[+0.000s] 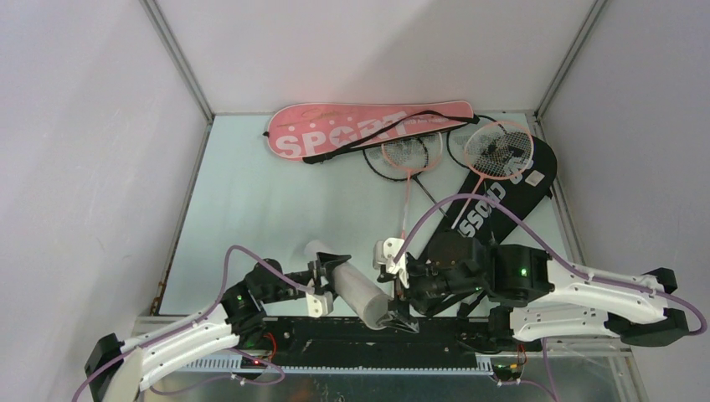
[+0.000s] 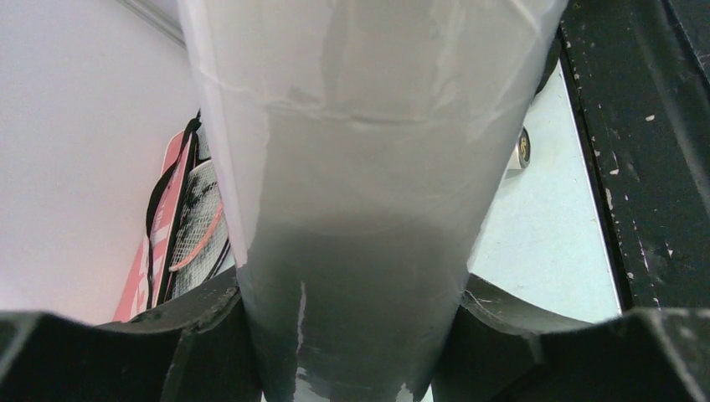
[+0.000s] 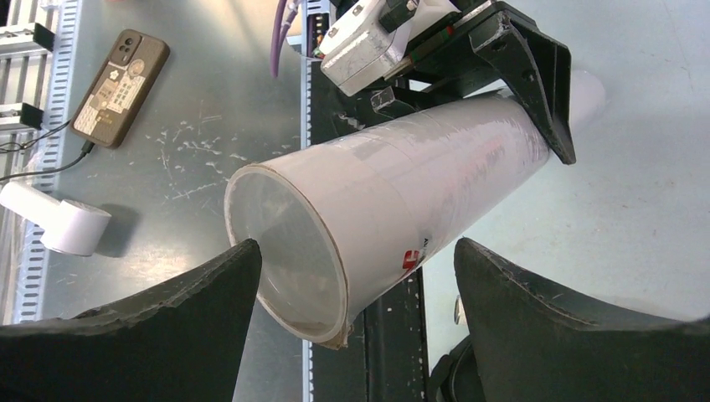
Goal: Pack up the badminton gear
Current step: Close the lid on the shuttle tube.
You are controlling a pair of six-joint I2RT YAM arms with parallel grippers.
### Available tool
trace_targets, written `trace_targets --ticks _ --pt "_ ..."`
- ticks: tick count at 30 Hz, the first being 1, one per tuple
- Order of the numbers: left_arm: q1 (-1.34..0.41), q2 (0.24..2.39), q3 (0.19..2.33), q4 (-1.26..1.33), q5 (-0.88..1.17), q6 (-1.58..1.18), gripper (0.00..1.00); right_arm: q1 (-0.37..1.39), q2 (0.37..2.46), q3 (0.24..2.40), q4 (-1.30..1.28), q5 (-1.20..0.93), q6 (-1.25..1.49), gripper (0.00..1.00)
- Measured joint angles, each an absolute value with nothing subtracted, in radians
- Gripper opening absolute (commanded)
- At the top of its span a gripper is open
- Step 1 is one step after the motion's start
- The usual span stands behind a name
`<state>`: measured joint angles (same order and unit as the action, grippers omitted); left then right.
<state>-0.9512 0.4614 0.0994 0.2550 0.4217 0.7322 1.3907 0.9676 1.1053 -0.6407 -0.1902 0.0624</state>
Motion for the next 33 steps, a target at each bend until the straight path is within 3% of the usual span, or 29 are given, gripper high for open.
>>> trace_targets --ticks 18,26,29,33 --pt "-0.951 0.451 0.100 0.276 0.395 0.658 0.39 1.409 0.808 1.104 -0.565 0.024 0.033 0.88" --pt "-0.951 0.465 0.100 0.484 0.238 0.388 0.42 1.409 0.744 1.104 -0.450 0.141 0.046 0.91" --pt "-0.951 0.474 0.100 0.553 0.196 0.293 0.42 1.409 0.750 1.104 -0.370 0.179 0.039 0.97" --pt "-0.952 0.492 0.100 0.600 0.177 0.230 0.42 1.409 0.785 1.104 -0.260 0.209 -0.004 0.99"
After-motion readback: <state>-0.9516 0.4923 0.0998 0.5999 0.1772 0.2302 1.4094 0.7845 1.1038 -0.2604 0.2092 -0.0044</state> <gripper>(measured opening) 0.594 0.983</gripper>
